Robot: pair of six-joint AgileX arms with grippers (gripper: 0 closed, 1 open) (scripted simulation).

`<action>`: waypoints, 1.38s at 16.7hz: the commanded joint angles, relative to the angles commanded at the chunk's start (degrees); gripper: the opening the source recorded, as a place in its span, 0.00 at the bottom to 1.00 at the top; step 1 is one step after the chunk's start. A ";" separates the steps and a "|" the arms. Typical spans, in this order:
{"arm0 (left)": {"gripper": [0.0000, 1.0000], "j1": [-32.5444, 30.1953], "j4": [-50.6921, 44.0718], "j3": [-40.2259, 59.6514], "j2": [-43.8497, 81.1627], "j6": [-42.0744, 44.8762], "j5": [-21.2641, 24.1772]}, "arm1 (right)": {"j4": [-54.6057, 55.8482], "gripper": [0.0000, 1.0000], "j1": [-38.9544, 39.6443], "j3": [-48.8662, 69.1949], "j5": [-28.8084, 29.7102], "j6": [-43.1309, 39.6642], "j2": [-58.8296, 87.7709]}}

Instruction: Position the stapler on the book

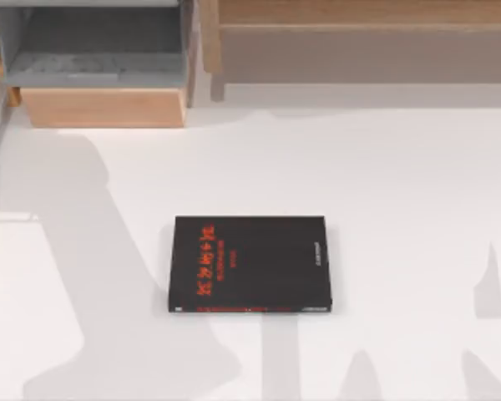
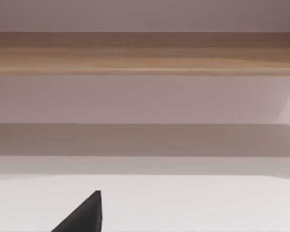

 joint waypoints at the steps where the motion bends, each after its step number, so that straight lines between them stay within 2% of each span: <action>1: 0.02 0.00 0.00 0.00 0.00 0.00 0.00 | 0.00 1.00 0.00 0.00 0.00 0.00 0.00; 12: 0.00 0.18 -0.12 0.12 -0.55 0.03 -0.14 | 0.00 1.00 0.00 0.00 0.00 0.00 0.00; 18: 0.00 0.67 -0.79 -2.55 -9.77 -2.86 -1.76 | 0.00 1.00 0.00 0.00 0.00 0.00 0.00; 23: 0.00 -1.13 -0.95 -7.07 -19.78 -9.10 -1.82 | 0.00 1.00 0.00 0.00 0.00 0.00 0.00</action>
